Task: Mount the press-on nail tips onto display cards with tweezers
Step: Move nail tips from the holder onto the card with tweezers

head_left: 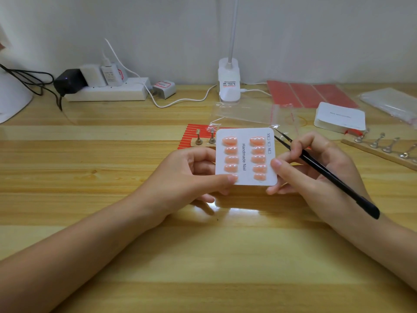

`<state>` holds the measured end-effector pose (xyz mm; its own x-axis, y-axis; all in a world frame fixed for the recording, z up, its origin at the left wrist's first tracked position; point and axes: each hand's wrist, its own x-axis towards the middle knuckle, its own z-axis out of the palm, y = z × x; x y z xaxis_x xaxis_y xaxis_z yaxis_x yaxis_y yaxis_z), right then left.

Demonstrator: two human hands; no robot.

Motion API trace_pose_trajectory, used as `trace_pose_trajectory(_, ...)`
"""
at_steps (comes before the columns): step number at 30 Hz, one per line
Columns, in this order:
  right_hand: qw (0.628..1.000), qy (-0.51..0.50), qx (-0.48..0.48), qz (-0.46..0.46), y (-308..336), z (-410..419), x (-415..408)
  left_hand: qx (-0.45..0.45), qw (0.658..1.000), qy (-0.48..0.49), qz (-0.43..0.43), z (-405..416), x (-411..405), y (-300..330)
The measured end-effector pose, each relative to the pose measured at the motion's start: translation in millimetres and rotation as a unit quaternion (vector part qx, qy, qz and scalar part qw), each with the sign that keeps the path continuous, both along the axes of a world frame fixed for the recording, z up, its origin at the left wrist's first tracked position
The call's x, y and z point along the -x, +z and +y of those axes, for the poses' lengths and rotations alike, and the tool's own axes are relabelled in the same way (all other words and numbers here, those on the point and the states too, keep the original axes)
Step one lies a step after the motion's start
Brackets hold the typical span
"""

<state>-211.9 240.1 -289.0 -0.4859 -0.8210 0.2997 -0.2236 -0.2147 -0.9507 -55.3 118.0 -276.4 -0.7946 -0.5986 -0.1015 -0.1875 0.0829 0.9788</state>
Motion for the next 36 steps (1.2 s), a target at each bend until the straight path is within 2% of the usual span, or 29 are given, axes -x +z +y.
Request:
trace_pose_trajectory(19, 0.998, 0.029, 0.058, 0.013, 1.1, 2.4, -4.7, -0.027, 0.999, -0.023, 0.01, -1.5, -0.4, 1.2)
trace_pose_trajectory(31, 0.999, 0.009, 0.021, -0.031, -0.1, 0.6, -0.6, -0.035, 0.999, -0.04, 0.011, -4.4, -2.5, 0.5)
trace_pose_trajectory(36, 0.999, 0.013, 0.027, -0.022, 0.9, 0.9, -1.6, -0.042, 0.999, -0.033, 0.009, -4.9, -1.3, 0.1)
